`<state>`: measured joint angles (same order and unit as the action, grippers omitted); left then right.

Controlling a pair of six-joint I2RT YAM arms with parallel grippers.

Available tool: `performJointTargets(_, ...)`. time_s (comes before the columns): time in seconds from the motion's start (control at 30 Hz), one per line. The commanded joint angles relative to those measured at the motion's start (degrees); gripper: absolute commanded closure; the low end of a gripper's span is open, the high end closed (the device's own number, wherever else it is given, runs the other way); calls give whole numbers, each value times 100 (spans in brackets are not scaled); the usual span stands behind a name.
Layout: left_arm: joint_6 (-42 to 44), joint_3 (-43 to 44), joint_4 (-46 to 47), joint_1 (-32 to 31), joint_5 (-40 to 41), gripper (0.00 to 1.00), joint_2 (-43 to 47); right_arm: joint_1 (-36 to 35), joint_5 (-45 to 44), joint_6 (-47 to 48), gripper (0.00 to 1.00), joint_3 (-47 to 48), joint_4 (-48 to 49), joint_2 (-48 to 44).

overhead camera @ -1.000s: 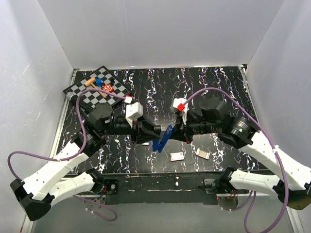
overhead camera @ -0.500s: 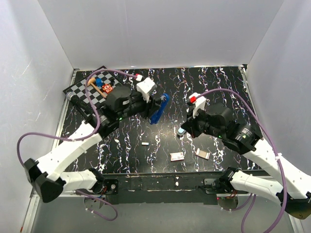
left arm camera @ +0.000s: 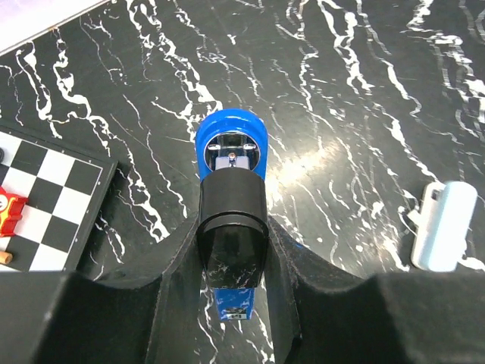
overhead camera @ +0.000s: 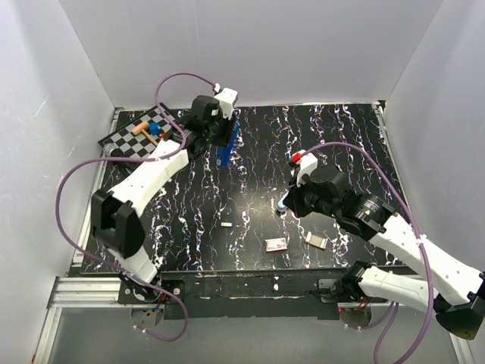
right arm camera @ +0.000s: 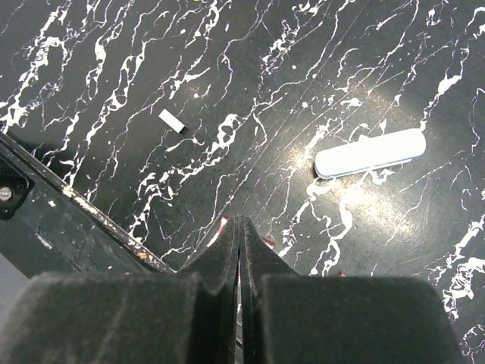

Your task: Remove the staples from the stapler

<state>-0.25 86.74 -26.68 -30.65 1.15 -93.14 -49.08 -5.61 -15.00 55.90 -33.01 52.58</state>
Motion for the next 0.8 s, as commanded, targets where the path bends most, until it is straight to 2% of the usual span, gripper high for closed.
performJointTargets(0.0, -1, 834, -250, 235, 70, 100, -607, 13, -213, -38, 99, 0, 208, -2)
performJointTargets(0.2, -19, 1757, -847, 543, -115, 100, -1749, 21, 7, -73, 99, -53, 252, -46)
performJointTargets(0.5, -1, 2426, -1208, 719, -106, 100, -2884, 21, 183, -73, 99, -149, 296, 15)
performJointTargets(0.63, -1, 2427, -1147, 736, -80, 100, -3148, 39, 200, -64, 99, -158, 296, 51)
performJointTargets(0.77, 166, 2488, -1138, 736, -36, 82, -3298, 39, 200, -73, 99, -158, 313, 103)
